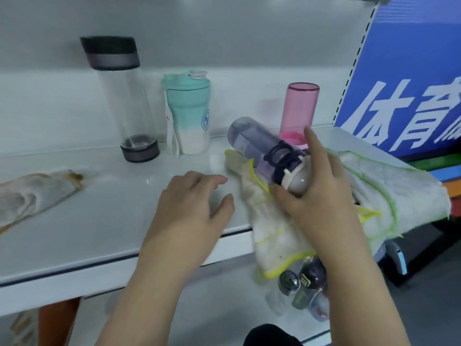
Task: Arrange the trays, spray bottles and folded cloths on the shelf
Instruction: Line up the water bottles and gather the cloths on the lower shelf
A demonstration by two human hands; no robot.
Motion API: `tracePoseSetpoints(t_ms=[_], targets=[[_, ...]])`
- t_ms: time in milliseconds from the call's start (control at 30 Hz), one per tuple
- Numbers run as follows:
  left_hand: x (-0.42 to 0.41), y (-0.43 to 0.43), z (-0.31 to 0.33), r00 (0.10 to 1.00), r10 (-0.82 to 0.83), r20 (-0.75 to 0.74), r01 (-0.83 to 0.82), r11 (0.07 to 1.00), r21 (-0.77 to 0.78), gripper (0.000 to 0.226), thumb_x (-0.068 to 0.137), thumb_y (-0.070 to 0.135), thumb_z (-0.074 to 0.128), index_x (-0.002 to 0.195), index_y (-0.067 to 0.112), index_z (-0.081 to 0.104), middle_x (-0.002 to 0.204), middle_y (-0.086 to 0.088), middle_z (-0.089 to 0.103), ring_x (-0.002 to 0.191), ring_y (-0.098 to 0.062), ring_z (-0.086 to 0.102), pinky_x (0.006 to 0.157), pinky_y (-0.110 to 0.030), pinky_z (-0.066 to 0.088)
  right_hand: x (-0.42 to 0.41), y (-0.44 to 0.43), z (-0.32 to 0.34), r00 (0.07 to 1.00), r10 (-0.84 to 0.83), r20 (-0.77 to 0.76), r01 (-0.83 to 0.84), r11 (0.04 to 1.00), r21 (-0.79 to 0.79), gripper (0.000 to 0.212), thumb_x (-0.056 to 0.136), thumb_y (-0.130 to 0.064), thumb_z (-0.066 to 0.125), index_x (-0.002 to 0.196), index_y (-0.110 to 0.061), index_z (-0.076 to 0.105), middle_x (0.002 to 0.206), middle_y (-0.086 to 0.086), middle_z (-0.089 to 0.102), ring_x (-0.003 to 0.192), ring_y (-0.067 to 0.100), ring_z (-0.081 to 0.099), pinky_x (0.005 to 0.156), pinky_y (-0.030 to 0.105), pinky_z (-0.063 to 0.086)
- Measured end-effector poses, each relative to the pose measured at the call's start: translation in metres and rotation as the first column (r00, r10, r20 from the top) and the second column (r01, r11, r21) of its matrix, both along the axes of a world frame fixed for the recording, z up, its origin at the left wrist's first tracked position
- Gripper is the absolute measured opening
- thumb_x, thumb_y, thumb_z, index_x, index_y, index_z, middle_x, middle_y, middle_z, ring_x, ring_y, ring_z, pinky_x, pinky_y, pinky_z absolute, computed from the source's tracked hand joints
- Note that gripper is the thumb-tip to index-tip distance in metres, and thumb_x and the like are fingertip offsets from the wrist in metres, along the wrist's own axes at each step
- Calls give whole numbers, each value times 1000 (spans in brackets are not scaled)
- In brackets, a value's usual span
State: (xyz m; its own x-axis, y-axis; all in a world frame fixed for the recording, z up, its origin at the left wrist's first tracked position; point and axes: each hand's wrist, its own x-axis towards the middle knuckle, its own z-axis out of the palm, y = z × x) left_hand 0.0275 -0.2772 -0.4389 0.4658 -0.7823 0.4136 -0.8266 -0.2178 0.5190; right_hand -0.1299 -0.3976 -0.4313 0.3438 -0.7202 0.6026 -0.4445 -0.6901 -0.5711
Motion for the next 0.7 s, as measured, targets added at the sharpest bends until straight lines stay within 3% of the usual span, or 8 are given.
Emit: tracePoseSetpoints(t_ms=[200, 300, 433, 700], targets=[[-2, 1, 0, 999, 4, 47, -4, 1000, 3, 47, 83, 53, 45, 118, 30, 66, 111, 9, 62, 110, -16, 49, 95, -33, 39, 12, 0, 29, 1000, 20, -8, -21, 999, -26, 86, 71, -45, 74, 147, -30, 36, 131, 6, 46, 113, 17, 49, 84, 8, 27], [-4, 1, 1, 998, 26, 49, -25, 1000, -9, 49, 82, 55, 43, 118, 31, 66, 113, 10, 61, 110, -15, 48, 95, -31, 37, 31, -12, 59, 999, 41, 35, -37, 995, -93, 76, 69, -34, 70, 140, -25, 45, 130, 9, 48, 109, 27, 53, 88, 24, 38], [-7, 0, 5, 999, 37, 0, -37, 999, 12, 46, 81, 53, 44, 118, 34, 65, 118, 12, 59, 115, -13, 47, 100, -31, 34, 69, -42, 100, 997, 73, 29, -68, 987, -147, 67, 75, -21, 69, 137, -24, 46, 131, 10, 48, 107, 31, 54, 81, 24, 36], [-8, -2, 2, 995, 102, 10, -102, 995, -15, 39, 81, 50, 49, 111, 34, 68, 112, 12, 60, 109, -13, 52, 97, -33, 38, 132, -105, 141, 994, 58, -92, -73, 983, -170, 62, 81, -36, 65, 138, -20, 47, 117, 19, 58, 104, 39, 58, 90, 39, 48]])
